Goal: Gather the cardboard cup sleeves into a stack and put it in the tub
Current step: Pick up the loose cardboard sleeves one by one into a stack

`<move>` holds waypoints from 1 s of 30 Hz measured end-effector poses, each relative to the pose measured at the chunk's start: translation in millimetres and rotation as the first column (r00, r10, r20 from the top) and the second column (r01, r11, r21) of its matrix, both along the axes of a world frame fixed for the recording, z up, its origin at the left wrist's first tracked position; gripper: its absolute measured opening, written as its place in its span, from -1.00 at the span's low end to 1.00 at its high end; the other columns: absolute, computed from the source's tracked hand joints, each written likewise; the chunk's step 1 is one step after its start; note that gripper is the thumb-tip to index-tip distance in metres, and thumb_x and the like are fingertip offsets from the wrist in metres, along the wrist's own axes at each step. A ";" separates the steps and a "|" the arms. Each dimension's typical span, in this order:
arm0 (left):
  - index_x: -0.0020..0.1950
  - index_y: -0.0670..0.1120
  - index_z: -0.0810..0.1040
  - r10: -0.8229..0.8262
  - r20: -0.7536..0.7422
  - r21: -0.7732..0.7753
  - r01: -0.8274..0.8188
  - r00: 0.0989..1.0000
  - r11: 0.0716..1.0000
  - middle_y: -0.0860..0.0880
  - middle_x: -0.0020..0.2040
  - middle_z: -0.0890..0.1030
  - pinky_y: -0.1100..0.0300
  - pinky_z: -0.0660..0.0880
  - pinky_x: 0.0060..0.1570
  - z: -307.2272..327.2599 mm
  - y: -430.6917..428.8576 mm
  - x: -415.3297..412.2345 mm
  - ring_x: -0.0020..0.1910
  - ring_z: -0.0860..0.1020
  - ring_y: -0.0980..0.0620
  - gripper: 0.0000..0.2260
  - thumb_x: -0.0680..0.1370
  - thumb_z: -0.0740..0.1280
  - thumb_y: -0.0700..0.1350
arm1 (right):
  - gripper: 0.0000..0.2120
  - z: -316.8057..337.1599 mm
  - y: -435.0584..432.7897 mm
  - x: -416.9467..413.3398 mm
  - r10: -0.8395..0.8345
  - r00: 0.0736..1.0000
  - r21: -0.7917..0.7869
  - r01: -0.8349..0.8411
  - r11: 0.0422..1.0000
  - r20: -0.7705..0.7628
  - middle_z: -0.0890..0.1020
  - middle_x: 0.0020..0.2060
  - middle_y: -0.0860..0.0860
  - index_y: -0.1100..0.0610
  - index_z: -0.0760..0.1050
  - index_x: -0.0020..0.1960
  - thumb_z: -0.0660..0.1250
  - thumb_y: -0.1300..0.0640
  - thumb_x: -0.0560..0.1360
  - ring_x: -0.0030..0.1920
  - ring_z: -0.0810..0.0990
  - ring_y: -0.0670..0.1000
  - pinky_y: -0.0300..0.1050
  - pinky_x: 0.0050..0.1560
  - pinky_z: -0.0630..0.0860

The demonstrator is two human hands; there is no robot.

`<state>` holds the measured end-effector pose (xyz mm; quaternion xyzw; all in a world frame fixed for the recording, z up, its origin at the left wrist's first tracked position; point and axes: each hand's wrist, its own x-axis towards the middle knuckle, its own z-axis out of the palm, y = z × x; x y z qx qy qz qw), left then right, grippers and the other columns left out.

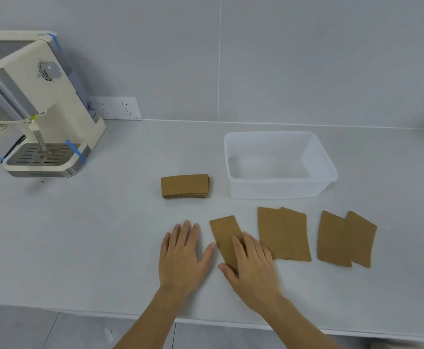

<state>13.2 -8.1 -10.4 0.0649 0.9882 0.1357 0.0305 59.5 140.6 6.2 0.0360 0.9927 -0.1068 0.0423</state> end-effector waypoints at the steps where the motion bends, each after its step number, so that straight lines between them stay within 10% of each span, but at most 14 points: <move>1: 0.53 0.03 -0.02 -0.001 -0.001 -0.003 0.001 1.000 1.000 0.02 0.57 0.02 0.11 -0.18 0.46 0.5 0.2 0.0 0.54 -0.06 0.02 -0.01 0.21 -0.56 0.43 | -0.48 0.5 -0.9 0.0 0.005 1.000 0.000 -0.005 1.000 -0.013 0.67 0.03 0.13 0.11 0.54 0.07 0.07 -0.22 0.37 0.04 0.66 0.10 -0.02 -0.05 0.61; 7: 0.47 0.00 0.22 0.039 0.071 0.166 -0.050 0.997 0.985 -0.01 0.54 0.18 0.10 -0.06 0.47 11.6 3.8 -0.7 0.53 0.05 0.01 -0.09 0.31 -0.29 0.49 | -0.61 3.3 -5.3 -6.0 0.014 0.999 -0.058 -0.016 0.998 -0.036 0.67 -0.06 0.11 0.12 0.54 -0.07 0.52 0.06 0.15 -0.03 0.67 0.11 -0.04 -0.13 0.61; 12: 0.38 -0.03 0.39 0.112 0.158 0.497 -0.177 0.981 0.850 0.00 0.43 0.40 0.08 0.20 0.42 27.3 9.6 -6.2 0.42 0.30 0.02 -0.47 0.52 0.14 0.24 | -0.60 22.7 2.8 -17.8 -0.046 0.995 -0.266 0.070 0.961 0.093 0.46 0.22 0.05 0.14 0.34 0.25 0.27 0.14 0.43 0.22 0.41 0.08 -0.09 0.22 0.33; 15: 0.23 0.05 0.50 0.083 0.293 0.704 -0.274 0.953 0.655 0.04 0.29 0.52 0.17 0.36 0.27 42.2 16.4 -8.7 0.24 0.46 0.11 -0.66 0.54 0.19 0.15 | -0.61 36.5 7.1 -24.5 -0.147 0.970 -0.475 0.225 0.851 0.195 0.51 0.10 0.07 0.15 0.36 0.23 0.30 0.13 0.42 0.08 0.49 0.07 -0.03 0.12 0.46; 21: 0.28 -0.16 0.46 -0.220 0.690 0.657 -0.724 0.690 -0.210 -0.13 0.23 0.57 0.02 0.41 0.23 47.9 20.4 -27.4 0.22 0.52 -0.08 -0.46 0.54 0.11 0.22 | -0.64 55.4 7.5 -28.3 -0.190 0.953 -0.750 0.302 0.588 0.235 0.48 -0.01 -0.09 0.09 0.39 0.23 0.33 0.14 0.44 -0.20 0.42 -0.26 -0.41 -0.29 0.33; 25: 0.29 -0.14 0.48 -0.389 0.690 0.487 -0.789 0.611 -0.374 -0.14 0.20 0.60 0.03 0.53 0.05 43.8 21.5 -29.2 0.15 0.56 -0.11 -0.37 0.46 0.15 0.32 | -0.66 58.7 -1.9 -27.7 -0.185 0.961 -0.790 0.273 0.549 0.203 0.51 0.02 -0.09 0.07 0.43 0.19 0.34 0.12 0.42 -0.01 0.47 -0.17 -0.40 -0.19 0.36; 30: 0.31 -0.14 0.48 -0.505 0.651 0.441 -0.824 0.567 -0.357 -0.12 0.26 0.56 -0.05 0.47 0.12 46.5 25.6 -26.7 0.20 0.52 -0.13 -0.25 0.37 0.18 0.39 | -0.58 54.3 -16.1 -24.0 -0.129 0.983 -0.759 0.184 0.625 0.133 0.43 0.11 -0.11 0.05 0.36 0.28 0.32 0.06 0.44 0.14 0.39 -0.12 -0.28 0.06 0.33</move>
